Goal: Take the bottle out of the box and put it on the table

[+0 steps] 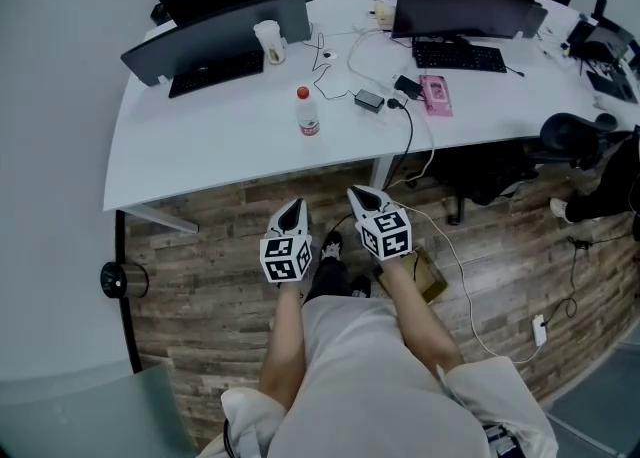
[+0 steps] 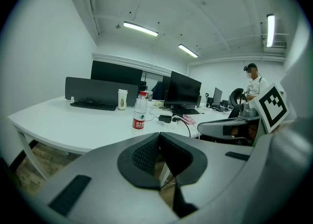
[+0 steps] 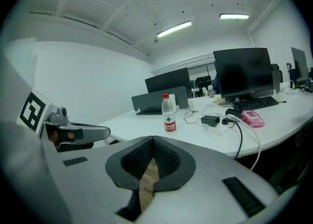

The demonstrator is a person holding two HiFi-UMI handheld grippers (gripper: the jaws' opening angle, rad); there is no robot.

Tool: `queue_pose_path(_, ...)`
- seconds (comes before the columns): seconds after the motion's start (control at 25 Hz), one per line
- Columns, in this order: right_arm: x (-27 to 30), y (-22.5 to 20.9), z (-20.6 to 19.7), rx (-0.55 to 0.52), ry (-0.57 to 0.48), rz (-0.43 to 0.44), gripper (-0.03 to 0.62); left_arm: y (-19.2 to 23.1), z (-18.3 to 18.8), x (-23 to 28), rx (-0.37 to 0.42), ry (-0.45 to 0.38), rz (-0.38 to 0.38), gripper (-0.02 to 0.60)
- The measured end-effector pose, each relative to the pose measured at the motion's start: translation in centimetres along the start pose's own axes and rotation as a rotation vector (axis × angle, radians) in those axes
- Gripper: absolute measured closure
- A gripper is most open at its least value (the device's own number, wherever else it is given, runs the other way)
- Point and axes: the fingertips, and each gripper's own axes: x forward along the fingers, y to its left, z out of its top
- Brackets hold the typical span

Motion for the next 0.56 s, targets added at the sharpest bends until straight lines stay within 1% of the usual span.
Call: queue_pose_path(0.56,-0.3,-0.12,-0.04,-0.008,-0.003,0.002,0.554,-0.48,-0.21,-0.08,0.013,0.002,0.002,0.566)
